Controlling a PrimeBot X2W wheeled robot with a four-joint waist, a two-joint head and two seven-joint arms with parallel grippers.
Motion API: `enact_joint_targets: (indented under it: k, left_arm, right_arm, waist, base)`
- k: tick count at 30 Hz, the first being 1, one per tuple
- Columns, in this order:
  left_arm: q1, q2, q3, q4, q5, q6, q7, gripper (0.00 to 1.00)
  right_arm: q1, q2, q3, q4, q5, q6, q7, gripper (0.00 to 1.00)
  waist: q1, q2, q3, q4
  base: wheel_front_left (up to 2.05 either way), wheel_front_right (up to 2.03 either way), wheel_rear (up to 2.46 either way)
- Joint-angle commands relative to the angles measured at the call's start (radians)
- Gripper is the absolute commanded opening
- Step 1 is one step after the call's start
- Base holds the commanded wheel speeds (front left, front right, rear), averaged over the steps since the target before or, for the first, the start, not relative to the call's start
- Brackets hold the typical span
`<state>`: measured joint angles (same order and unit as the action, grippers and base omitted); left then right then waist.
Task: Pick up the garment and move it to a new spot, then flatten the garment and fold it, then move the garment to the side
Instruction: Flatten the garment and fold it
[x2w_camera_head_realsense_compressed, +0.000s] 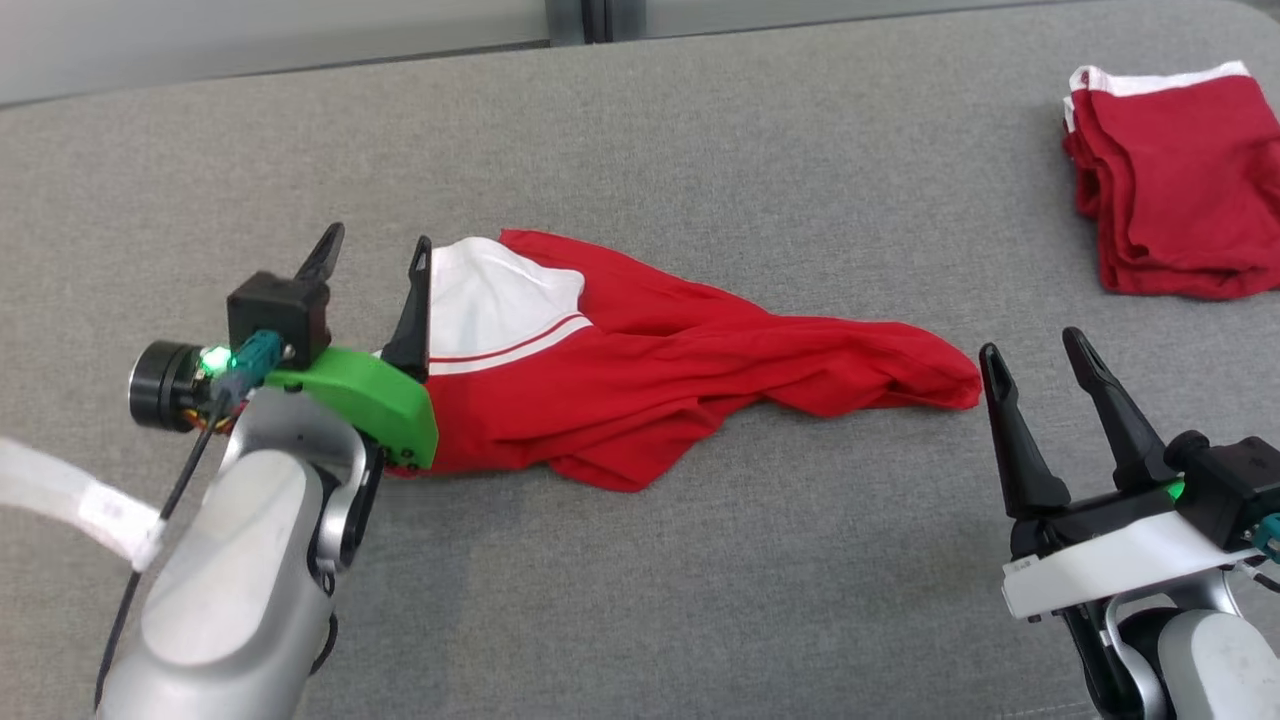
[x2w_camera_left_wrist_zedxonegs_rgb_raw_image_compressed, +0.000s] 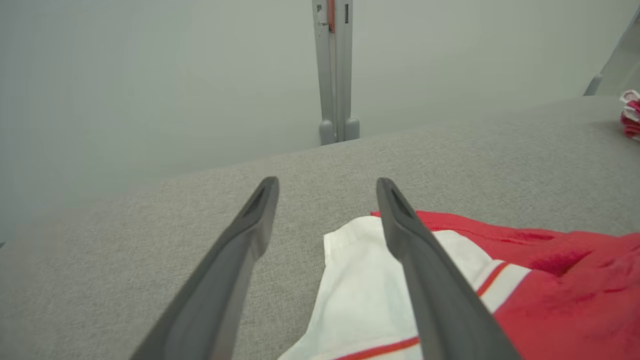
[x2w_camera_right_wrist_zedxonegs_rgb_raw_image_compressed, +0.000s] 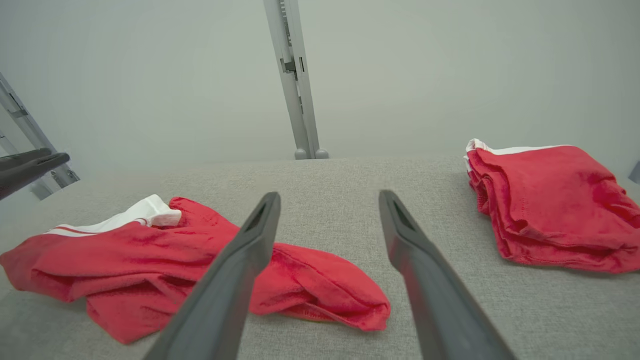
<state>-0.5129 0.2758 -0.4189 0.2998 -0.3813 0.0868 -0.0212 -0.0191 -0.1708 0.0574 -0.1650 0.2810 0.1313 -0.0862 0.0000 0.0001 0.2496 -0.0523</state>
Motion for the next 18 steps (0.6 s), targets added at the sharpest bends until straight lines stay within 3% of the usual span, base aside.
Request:
enact_joint_targets:
  k: [1, 14, 15, 16, 17, 18]
  left_arm:
    - [-0.043, -0.003, -0.006, 0.051, -0.010, -0.019, 0.022, 1.00]
    - [-0.267, -0.045, -0.056, 0.570, -0.036, -0.142, 0.136, 1.00]
    - [-0.274, -0.046, -0.060, 0.591, -0.033, -0.144, 0.133, 0.74]
    - [-0.281, -0.050, -0.061, 0.608, -0.032, -0.148, 0.120, 0.19]
    - [-0.285, -0.053, -0.062, 0.620, -0.033, -0.151, 0.109, 0.00]
    - [-0.291, -0.055, -0.065, 0.632, -0.030, -0.152, 0.093, 0.00]
  right_arm:
    - [-0.022, -0.001, 0.007, 0.004, 0.006, -0.001, -0.009, 1.00]
    - [-0.094, 0.009, 0.036, 0.081, 0.034, -0.001, -0.075, 1.00]
    - [-0.096, 0.010, 0.037, 0.085, 0.035, -0.001, -0.077, 1.00]
    - [-0.097, 0.009, 0.036, 0.089, 0.035, -0.001, -0.082, 1.00]
    - [-0.096, 0.009, 0.035, 0.093, 0.035, -0.001, -0.085, 1.00]
    - [-0.095, 0.009, 0.032, 0.097, 0.036, -0.001, -0.086, 1.00]
  waist:
    - [0.0000, -0.0001, 0.080, -0.028]
    - [0.0000, -0.0001, 0.166, -0.101]
    - [0.0000, -0.0001, 0.167, -0.103]
    - [0.0000, -0.0001, 0.168, -0.104]
    - [0.0000, -0.0001, 0.169, -0.104]
    - [0.0000, -0.0001, 0.168, -0.102]
  base:
    - [0.00, 0.00, 0.00]
    - [0.00, 0.00, 0.00]
    - [0.00, 0.00, 0.00]
    - [0.00, 0.00, 0.00]
    - [0.00, 0.00, 0.00]
    - [0.00, 0.00, 0.00]
